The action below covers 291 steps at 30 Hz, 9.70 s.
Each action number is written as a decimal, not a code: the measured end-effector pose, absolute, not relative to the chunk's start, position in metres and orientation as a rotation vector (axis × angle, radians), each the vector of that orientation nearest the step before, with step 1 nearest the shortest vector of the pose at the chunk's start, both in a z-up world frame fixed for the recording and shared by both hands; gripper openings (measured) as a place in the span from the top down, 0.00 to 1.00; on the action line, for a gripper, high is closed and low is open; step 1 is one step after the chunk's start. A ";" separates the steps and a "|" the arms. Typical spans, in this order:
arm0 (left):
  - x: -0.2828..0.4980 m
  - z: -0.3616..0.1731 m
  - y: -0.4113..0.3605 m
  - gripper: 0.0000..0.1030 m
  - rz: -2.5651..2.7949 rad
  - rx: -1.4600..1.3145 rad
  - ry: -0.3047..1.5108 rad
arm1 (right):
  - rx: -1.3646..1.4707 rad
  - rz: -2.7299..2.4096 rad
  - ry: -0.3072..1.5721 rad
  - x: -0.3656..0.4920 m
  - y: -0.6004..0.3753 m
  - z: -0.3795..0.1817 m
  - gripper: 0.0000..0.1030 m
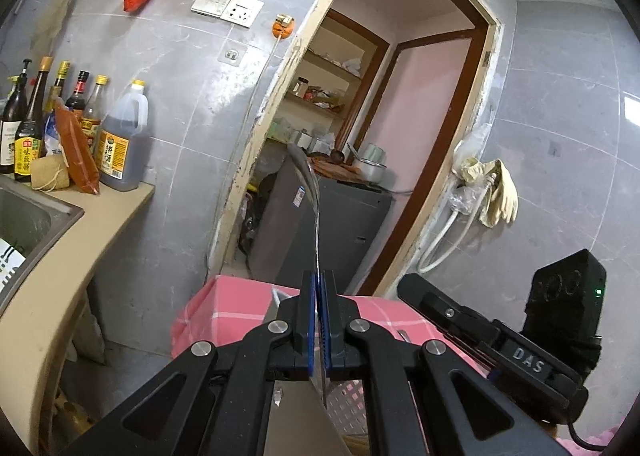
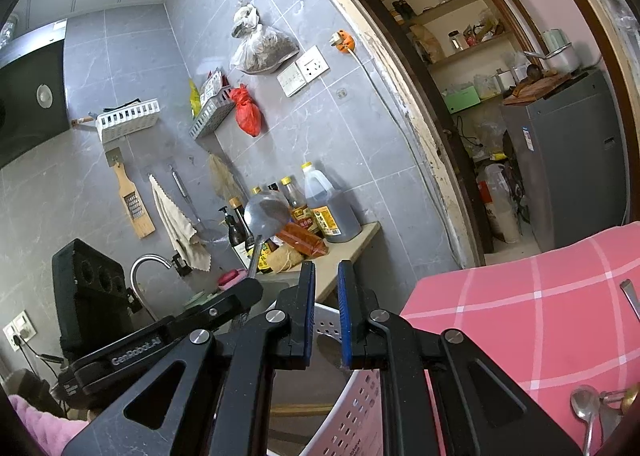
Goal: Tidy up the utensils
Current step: 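Lower the spoon into the white holder and open the left tool, then move both tools back over the remaining spoons on the table, then lower the left tool onto a spoon handle while the right tool approaches the round spoon, then lift and carry the steel spoons toward the white holder with both tools, then open both tools over the white holder to drop the spoons in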
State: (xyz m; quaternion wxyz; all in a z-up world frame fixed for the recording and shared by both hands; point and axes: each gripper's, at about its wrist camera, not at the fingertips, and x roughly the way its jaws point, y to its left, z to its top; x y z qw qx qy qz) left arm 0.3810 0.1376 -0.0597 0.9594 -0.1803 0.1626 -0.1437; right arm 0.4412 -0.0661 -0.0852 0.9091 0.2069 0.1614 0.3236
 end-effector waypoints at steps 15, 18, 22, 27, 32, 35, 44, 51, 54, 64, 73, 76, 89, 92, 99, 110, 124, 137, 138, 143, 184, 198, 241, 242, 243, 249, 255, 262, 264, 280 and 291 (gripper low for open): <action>0.377 -0.058 0.128 0.97 -0.301 -0.334 0.353 | 0.440 0.655 0.336 0.429 -0.081 -0.088 0.90; 0.378 -0.057 0.129 0.97 -0.304 -0.356 0.339 | 0.440 0.654 0.334 0.427 -0.084 -0.087 0.90; 0.389 -0.059 0.132 0.97 -0.305 -0.412 0.342 | 0.438 0.656 0.335 0.427 -0.084 -0.086 0.90; 0.390 -0.055 0.132 0.97 -0.313 -0.403 0.388 | 0.440 0.644 0.372 0.428 -0.091 -0.088 0.90; 0.385 -0.035 0.136 0.97 -0.353 -0.407 0.526 | 0.471 0.640 0.407 0.429 -0.096 -0.085 0.90; 0.376 -0.021 0.136 0.97 -0.371 -0.393 0.616 | 0.483 0.642 0.418 0.427 -0.099 -0.081 0.90; 0.364 -0.012 0.123 0.97 -0.328 -0.348 0.808 | 0.443 0.656 0.434 0.417 -0.100 -0.067 0.90; 0.370 -0.013 0.112 0.97 -0.298 -0.324 0.866 | 0.429 0.660 0.439 0.411 -0.101 -0.064 0.90; 0.375 -0.017 0.114 0.97 -0.291 -0.343 0.872 | 0.423 0.661 0.442 0.408 -0.101 -0.065 0.90; 0.371 -0.022 0.114 0.96 -0.269 -0.362 0.821 | 0.400 0.651 0.445 0.402 -0.103 -0.063 0.90; 0.368 -0.018 0.114 0.95 -0.266 -0.382 0.768 | 0.386 0.624 0.438 0.397 -0.111 -0.058 0.90; 0.363 -0.014 0.113 0.93 -0.263 -0.385 0.737 | 0.376 0.592 0.425 0.392 -0.117 -0.054 0.87; 0.337 0.006 0.073 0.41 -0.220 -0.332 0.534 | 0.312 0.408 0.328 0.358 -0.185 -0.019 0.47; 0.331 0.012 0.058 0.31 -0.220 -0.324 0.495 | 0.287 0.361 0.295 0.348 -0.204 -0.009 0.35; 0.319 0.019 0.017 0.08 -0.217 -0.266 0.416 | 0.234 0.254 0.217 0.321 -0.249 0.012 0.10; 0.305 0.009 -0.043 0.00 -0.224 -0.193 0.351 | 0.170 0.172 0.207 0.298 -0.296 0.013 0.03; 0.318 -0.057 -0.094 0.00 -0.280 -0.119 0.503 | 0.175 0.119 0.362 0.317 -0.333 -0.056 0.03; 0.359 -0.122 -0.107 0.01 -0.279 -0.156 0.665 | 0.229 0.184 0.555 0.359 -0.341 -0.137 0.04; 0.363 -0.126 -0.107 0.01 -0.279 -0.159 0.677 | 0.243 0.197 0.580 0.366 -0.340 -0.144 0.04; 0.383 -0.144 -0.107 0.02 -0.270 -0.193 0.727 | 0.272 0.248 0.676 0.388 -0.330 -0.171 0.25; 0.468 -0.217 -0.083 0.95 -0.347 -0.622 0.975 | 0.496 0.182 0.851 0.450 -0.303 -0.236 0.96; 0.443 -0.149 -0.075 0.97 -0.344 -0.538 0.800 | 0.284 0.031 0.661 0.425 -0.319 -0.150 0.96; 0.381 0.017 0.115 0.97 -0.227 -0.516 0.338 | -0.322 0.250 0.551 0.369 -0.115 0.019 0.96; 0.383 0.013 0.119 0.97 -0.216 -0.522 0.338 | -0.337 0.254 0.558 0.369 -0.111 0.019 0.96; 0.383 0.011 0.121 0.97 -0.209 -0.522 0.339 | -0.348 0.256 0.563 0.369 -0.108 0.018 0.96; 0.391 -0.001 0.130 0.97 -0.174 -0.510 0.347 | -0.424 0.268 0.597 0.369 -0.086 0.016 0.97; 0.397 -0.005 0.136 0.97 -0.153 -0.502 0.354 | -0.525 0.247 0.602 0.365 -0.063 0.018 0.97; 0.402 -0.011 0.137 0.97 -0.156 -0.489 0.374 | -0.596 0.231 0.604 0.370 -0.039 0.023 0.97; 0.402 -0.014 0.138 0.97 -0.165 -0.497 0.382 | -0.617 0.232 0.596 0.370 -0.031 0.025 0.97; 0.405 -0.032 0.151 0.97 -0.251 -0.529 0.381 | -0.745 0.223 0.599 0.376 0.004 0.030 0.97; 0.402 -0.050 0.146 0.97 -0.261 -0.503 0.401 | -0.721 0.250 0.643 0.392 0.020 0.027 0.97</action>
